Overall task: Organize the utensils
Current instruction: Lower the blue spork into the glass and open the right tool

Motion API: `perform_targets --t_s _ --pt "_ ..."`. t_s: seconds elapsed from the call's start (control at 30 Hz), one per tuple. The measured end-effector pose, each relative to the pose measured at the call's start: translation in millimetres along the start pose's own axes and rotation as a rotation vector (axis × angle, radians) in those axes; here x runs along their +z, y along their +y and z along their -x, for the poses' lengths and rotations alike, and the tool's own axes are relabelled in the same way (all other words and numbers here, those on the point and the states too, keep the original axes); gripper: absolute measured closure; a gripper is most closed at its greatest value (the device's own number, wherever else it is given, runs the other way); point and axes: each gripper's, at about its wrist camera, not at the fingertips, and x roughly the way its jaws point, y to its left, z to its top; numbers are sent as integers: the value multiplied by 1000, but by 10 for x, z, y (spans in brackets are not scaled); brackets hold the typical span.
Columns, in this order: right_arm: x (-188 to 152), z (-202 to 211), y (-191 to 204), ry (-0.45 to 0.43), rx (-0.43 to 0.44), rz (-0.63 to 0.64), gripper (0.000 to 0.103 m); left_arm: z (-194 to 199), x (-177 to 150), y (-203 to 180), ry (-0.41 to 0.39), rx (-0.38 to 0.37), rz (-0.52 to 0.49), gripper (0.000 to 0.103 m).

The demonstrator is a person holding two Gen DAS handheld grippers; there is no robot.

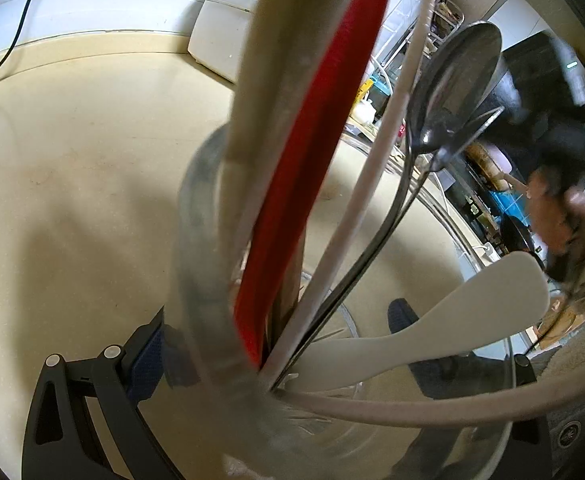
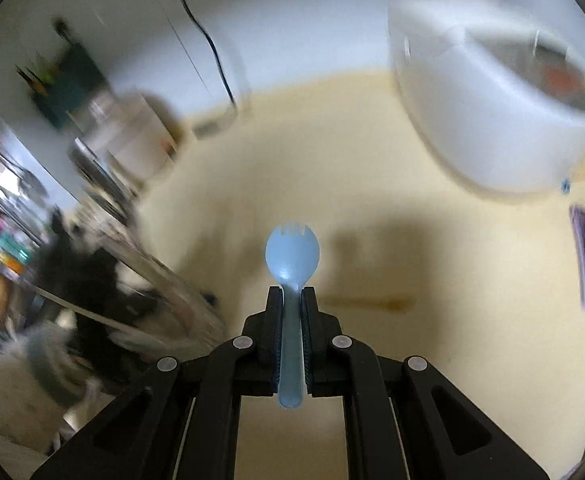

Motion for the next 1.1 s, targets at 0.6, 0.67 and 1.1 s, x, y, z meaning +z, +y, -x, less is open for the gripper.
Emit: perform_targets --t_s 0.6,0.67,1.1 --pt "-3 -752 975 -22 244 150 93 -49 1 -105 0 1 0 3" --pt "-31 -674 967 -15 224 167 92 -44 -1 -92 -1 -3 3 3" --pt "-5 -234 -184 71 -16 92 75 -45 -4 -62 -3 -10 8 3"
